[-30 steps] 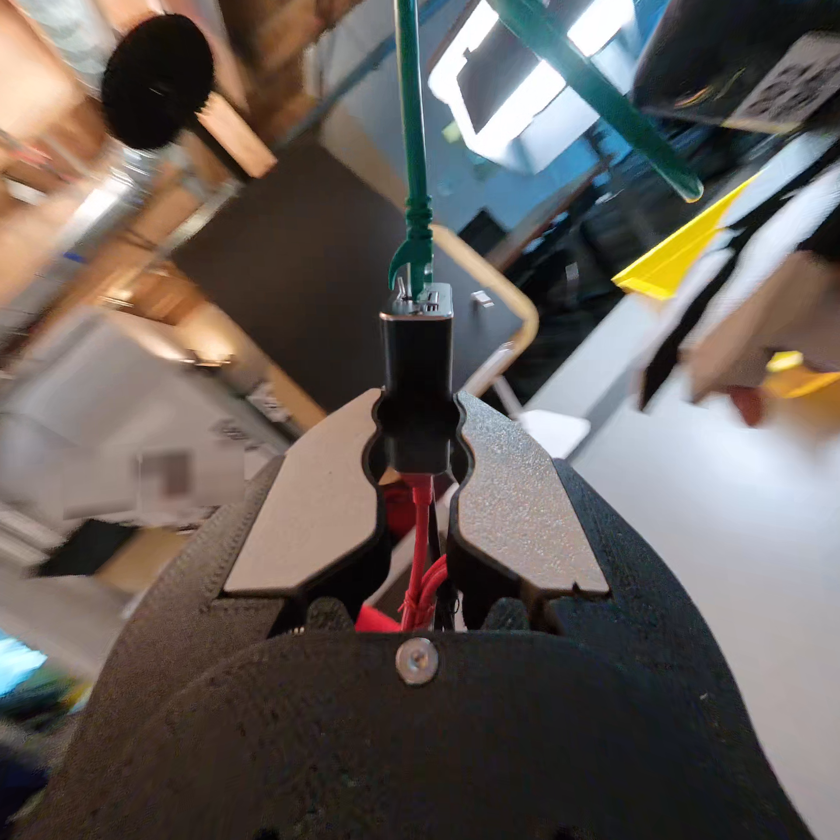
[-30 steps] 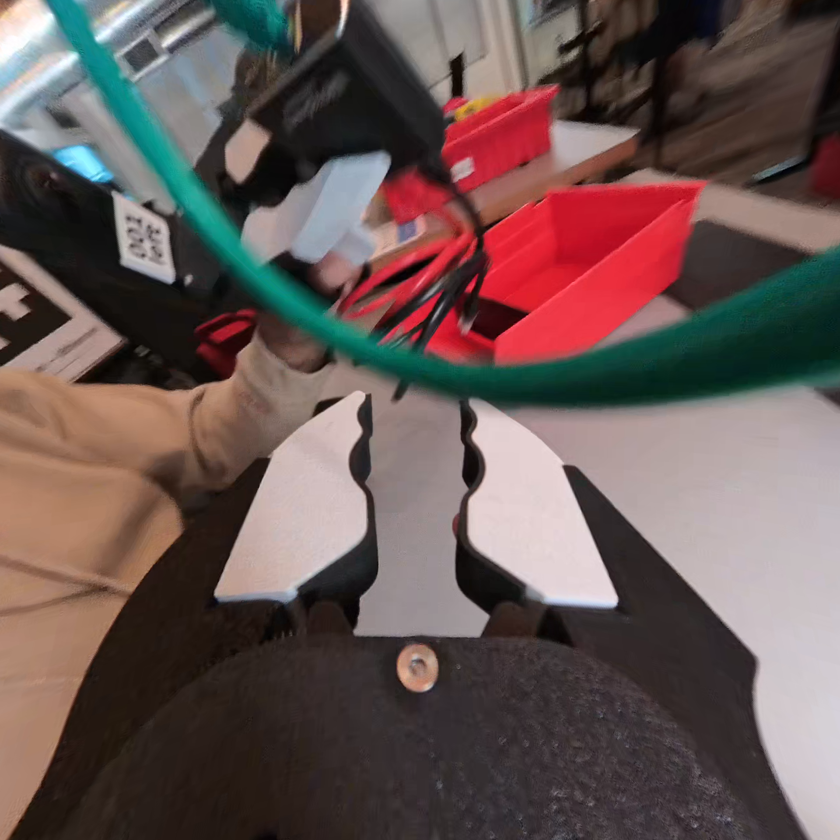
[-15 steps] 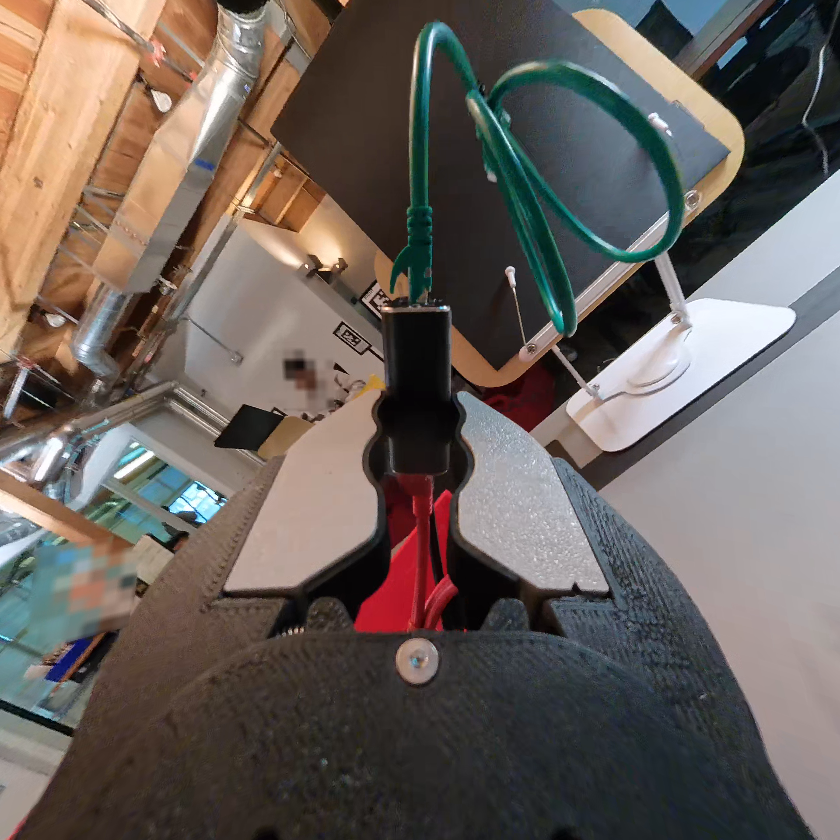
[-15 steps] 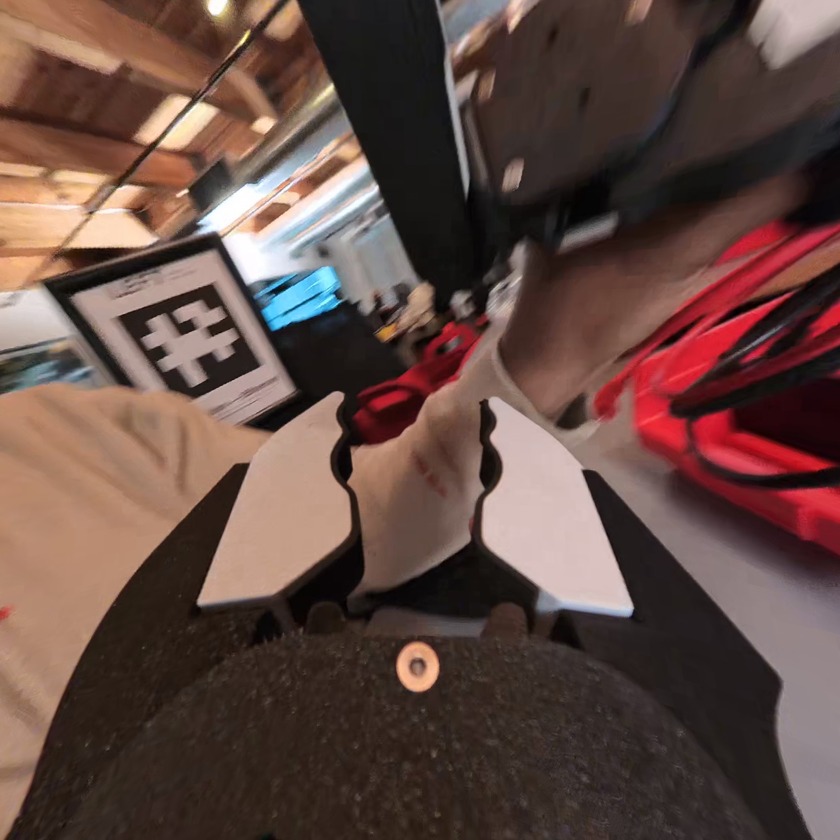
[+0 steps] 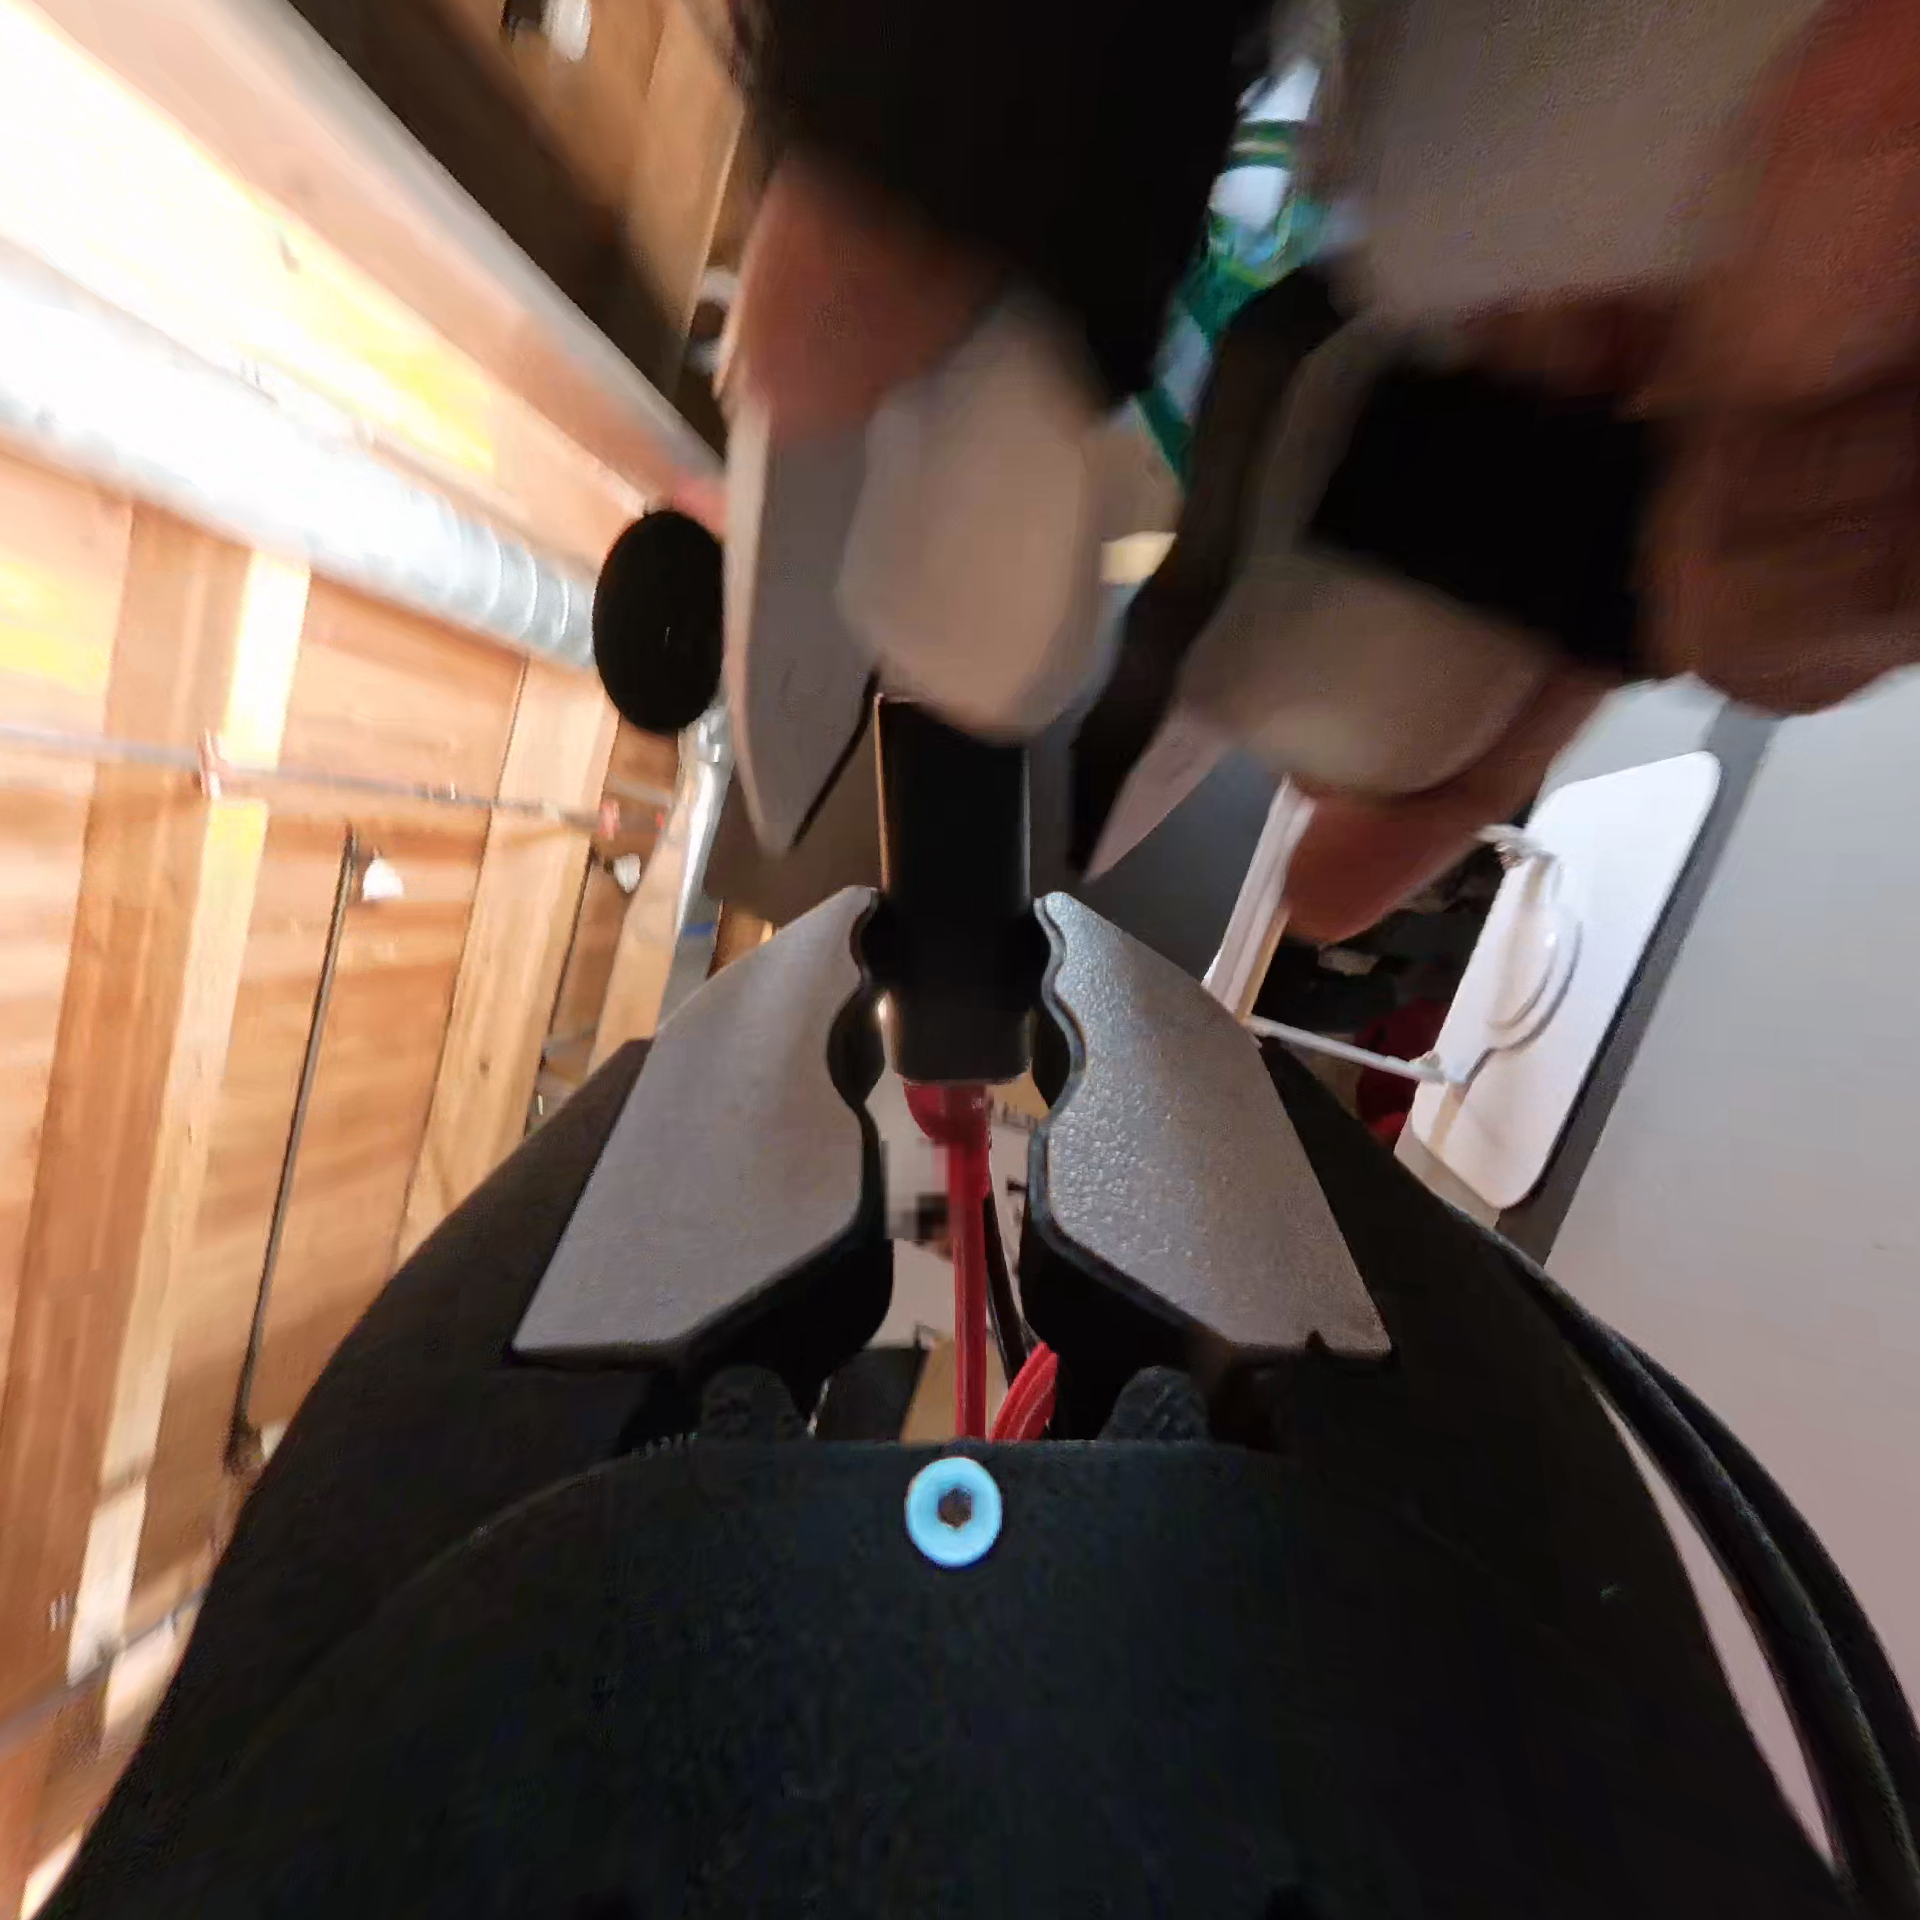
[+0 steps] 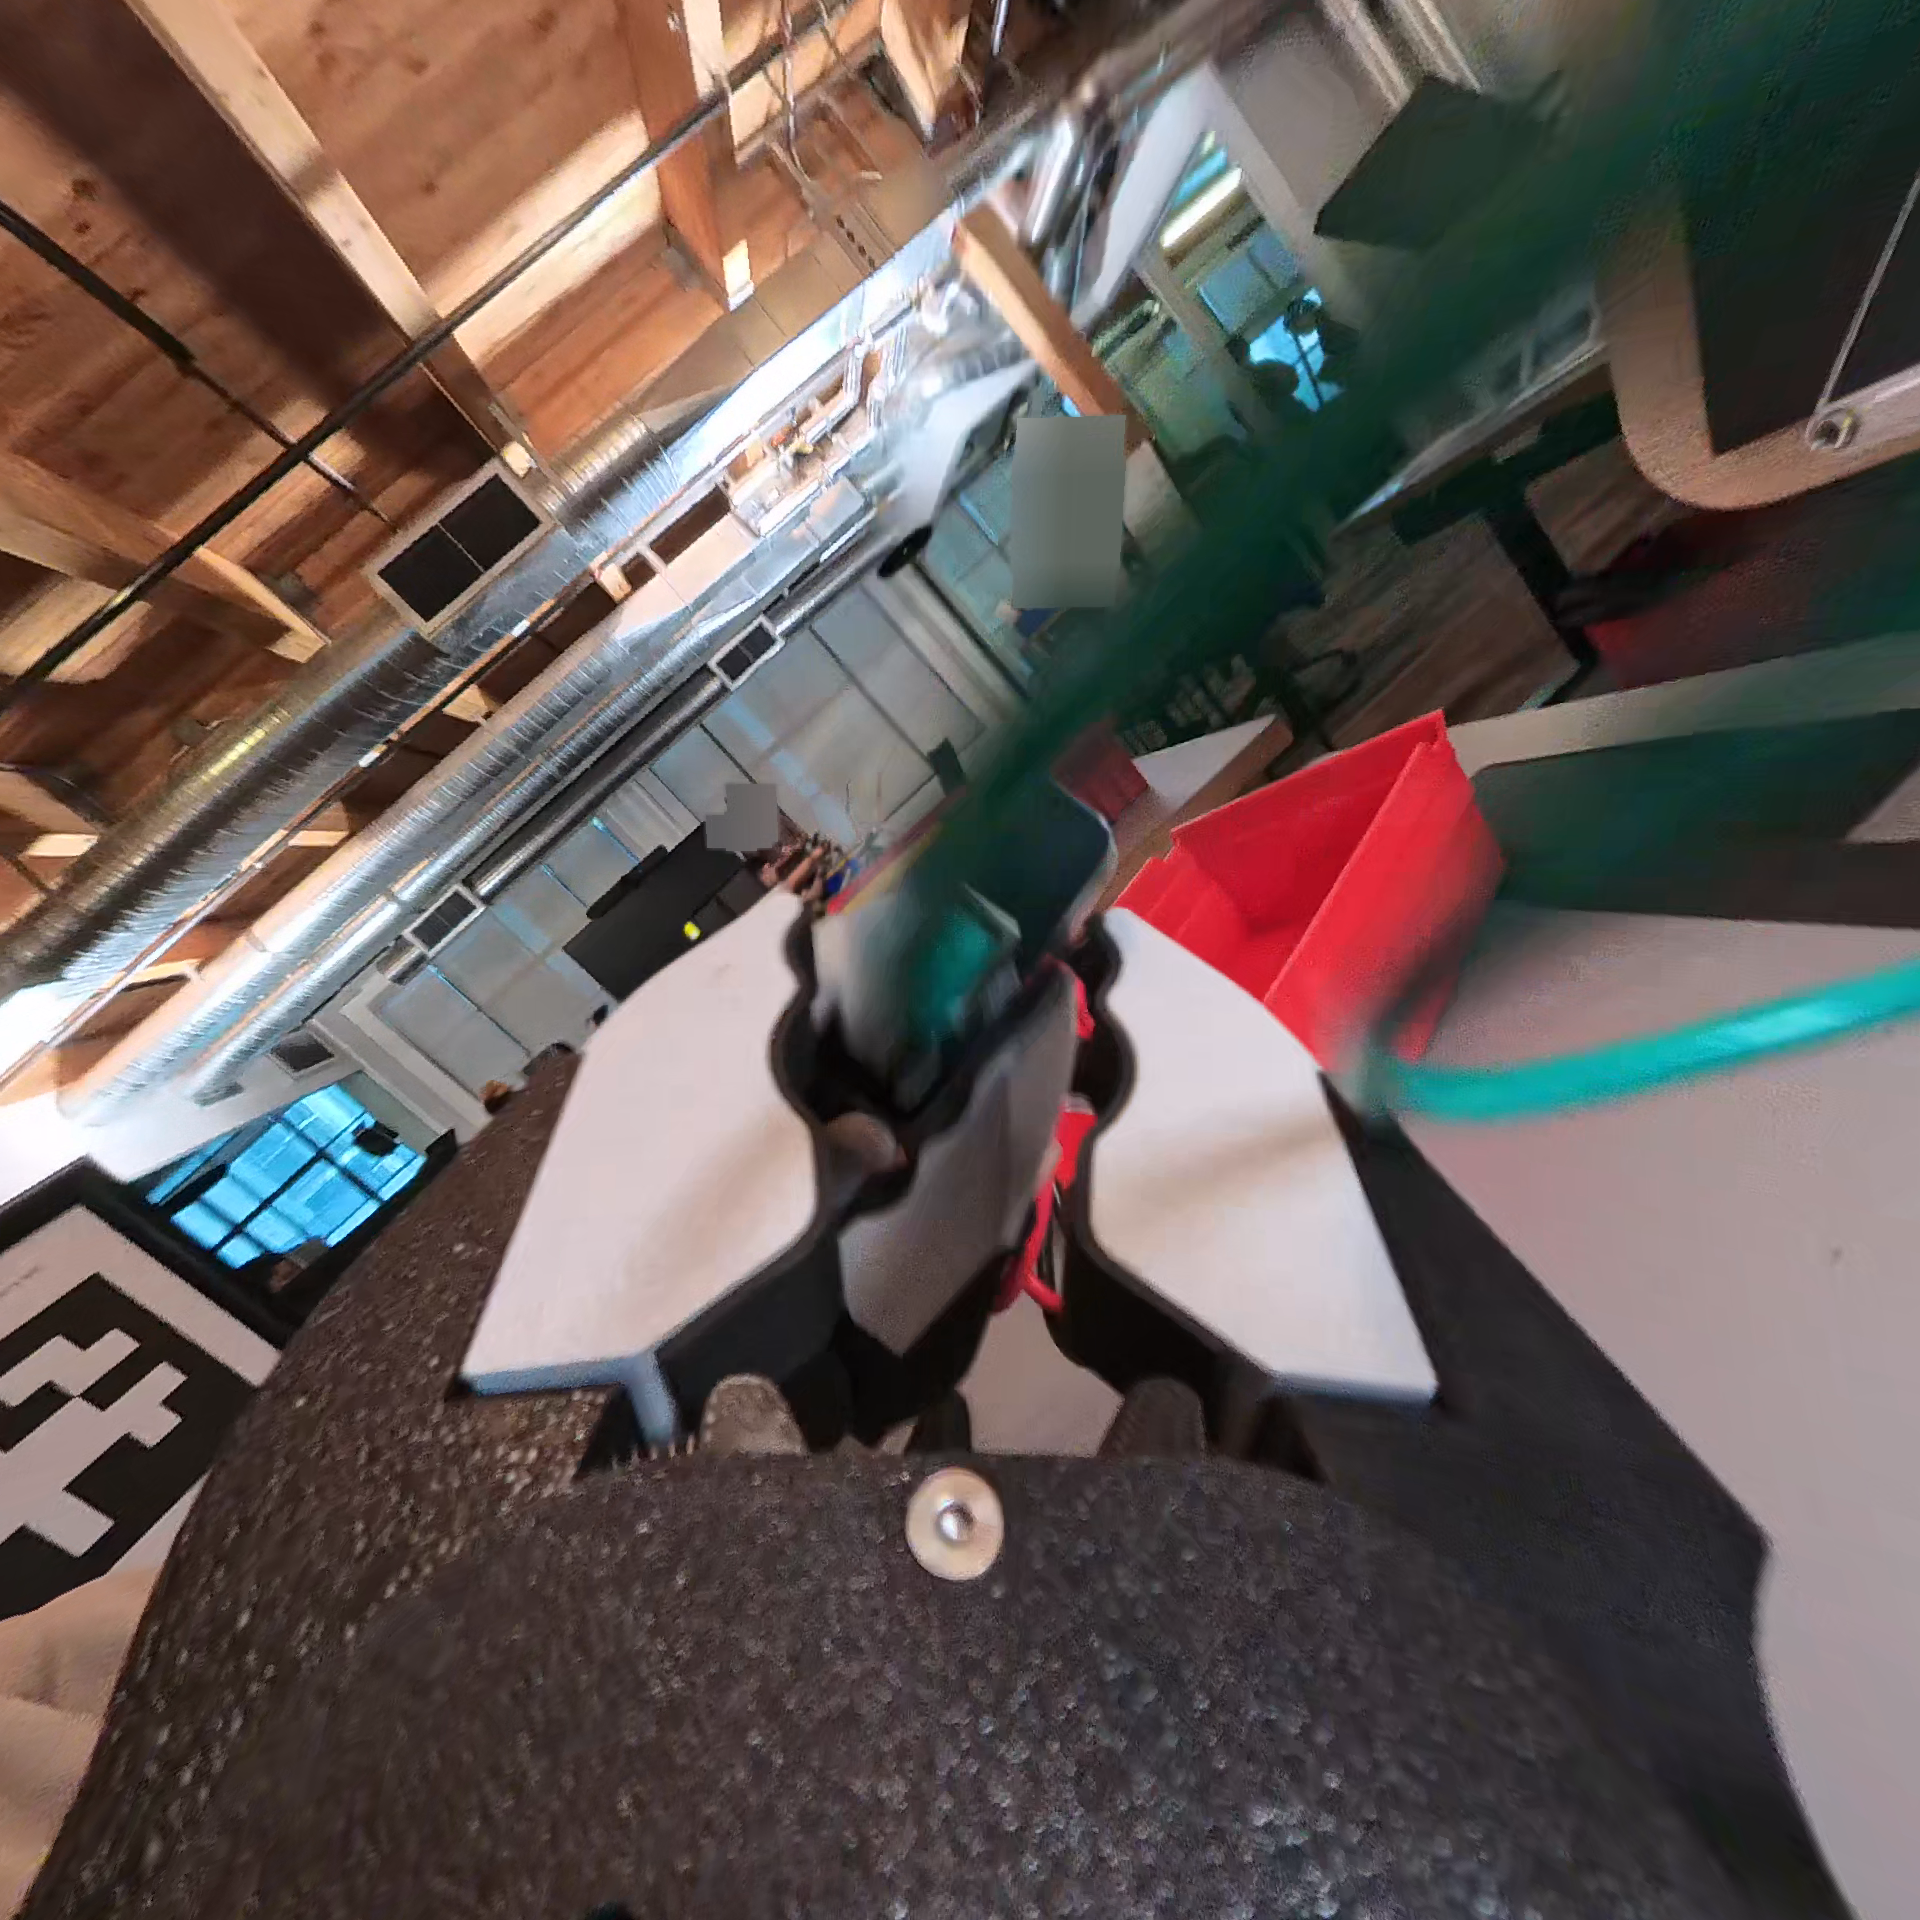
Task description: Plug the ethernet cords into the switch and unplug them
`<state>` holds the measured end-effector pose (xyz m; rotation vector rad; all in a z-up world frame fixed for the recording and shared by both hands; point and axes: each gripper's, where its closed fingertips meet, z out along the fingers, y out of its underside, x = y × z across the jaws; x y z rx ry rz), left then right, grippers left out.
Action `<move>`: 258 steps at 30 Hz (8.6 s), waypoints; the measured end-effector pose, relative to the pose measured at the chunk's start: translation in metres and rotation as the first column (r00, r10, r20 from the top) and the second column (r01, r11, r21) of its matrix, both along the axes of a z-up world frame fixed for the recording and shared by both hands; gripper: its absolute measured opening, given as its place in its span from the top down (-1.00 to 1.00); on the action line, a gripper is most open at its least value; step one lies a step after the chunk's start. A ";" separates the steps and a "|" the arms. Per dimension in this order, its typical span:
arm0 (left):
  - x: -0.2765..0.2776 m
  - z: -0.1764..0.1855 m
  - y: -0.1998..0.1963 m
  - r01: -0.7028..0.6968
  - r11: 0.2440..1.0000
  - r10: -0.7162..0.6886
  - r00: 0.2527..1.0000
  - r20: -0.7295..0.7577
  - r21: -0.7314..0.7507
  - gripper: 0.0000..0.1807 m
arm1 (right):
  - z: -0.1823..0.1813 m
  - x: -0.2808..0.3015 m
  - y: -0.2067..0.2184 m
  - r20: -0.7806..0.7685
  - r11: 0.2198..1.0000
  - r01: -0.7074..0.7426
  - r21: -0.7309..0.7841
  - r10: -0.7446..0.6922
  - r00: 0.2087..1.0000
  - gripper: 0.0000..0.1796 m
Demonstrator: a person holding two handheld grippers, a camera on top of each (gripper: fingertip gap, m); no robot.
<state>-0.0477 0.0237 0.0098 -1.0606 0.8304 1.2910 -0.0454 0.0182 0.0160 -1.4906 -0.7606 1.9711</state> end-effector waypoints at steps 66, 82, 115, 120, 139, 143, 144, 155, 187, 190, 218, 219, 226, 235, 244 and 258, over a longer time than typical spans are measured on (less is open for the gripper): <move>0.051 0.065 -0.057 0.811 0.401 -0.496 -0.198 0.846 0.425 0.68 | 0.057 0.058 -0.046 -0.310 0.792 -0.002 0.610 0.241 0.920 0.76; 0.054 0.063 -0.052 0.764 0.372 -0.432 -0.360 0.827 0.527 0.65 | 0.053 0.053 -0.051 -0.437 0.874 -0.019 0.485 0.261 0.861 0.76; 0.050 0.069 -0.064 0.820 0.351 -0.487 -0.252 0.836 0.451 0.65 | 0.058 0.062 -0.054 -0.236 0.785 -0.089 0.613 0.289 0.928 0.84; 0.051 0.068 -0.065 0.821 0.345 -0.490 -0.255 0.833 0.454 0.66 | 0.058 0.062 -0.053 -0.229 0.786 -0.091 0.612 0.286 0.930 0.84; 0.052 0.078 -0.079 0.821 0.409 -0.617 -0.072 0.784 0.398 0.70 | 0.066 0.058 -0.059 -0.239 0.720 0.071 0.690 0.134 0.962 0.83; 0.050 0.082 -0.081 0.823 0.396 -0.615 -0.091 0.784 0.406 0.71 | 0.068 0.057 -0.057 -0.242 0.710 0.101 0.697 0.101 0.965 0.83; 0.045 0.091 -0.090 0.810 0.360 -0.656 -0.133 0.743 0.463 0.71 | 0.072 0.060 -0.031 -0.269 0.721 0.214 0.659 -0.040 0.962 0.86; -0.005 0.124 -0.110 0.785 0.392 -0.581 -0.193 0.791 0.479 0.70 | 0.056 0.083 0.012 -0.009 0.792 -0.021 0.610 0.033 0.999 0.86; -0.011 0.088 -0.066 0.780 0.474 -0.440 -0.191 0.877 0.408 0.69 | -0.125 0.279 0.257 0.977 0.935 -0.299 0.192 -0.154 0.146 0.74; -0.012 0.081 -0.059 0.779 0.485 -0.421 -0.190 0.887 0.397 0.69 | -0.103 0.275 0.293 0.885 0.847 -0.259 0.465 -0.451 0.116 0.69; 0.062 -0.064 -0.041 0.904 0.245 0.145 0.323 0.935 -0.351 0.70 | -0.007 0.041 -0.035 0.316 0.575 -0.320 0.753 0.112 0.942 0.48; 0.066 -0.074 -0.041 0.889 0.230 0.180 0.362 0.915 -0.397 0.70 | -0.015 0.040 -0.036 0.353 0.561 -0.347 0.751 0.102 0.930 0.51; 0.077 -0.129 -0.048 0.751 0.120 0.329 0.587 0.740 -0.649 0.70 | -0.062 0.025 -0.049 0.524 0.477 -0.475 0.740 0.035 0.851 0.79; 0.044 -0.088 -0.023 0.811 0.346 0.163 0.443 0.882 -0.471 0.68 | -0.009 0.032 -0.023 0.161 0.667 -0.230 0.709 0.164 0.973 0.95; 0.069 -0.029 -0.022 0.951 0.258 -0.146 -0.137 0.980 0.171 0.51 | 0.049 0.062 -0.023 -0.205 0.781 -0.064 0.621 0.241 0.949 0.95; 0.038 0.027 -0.050 0.937 0.311 -0.098 -0.134 0.986 0.159 0.71 | 0.035 0.054 -0.022 -0.204 0.806 -0.102 0.583 0.267 0.942 0.81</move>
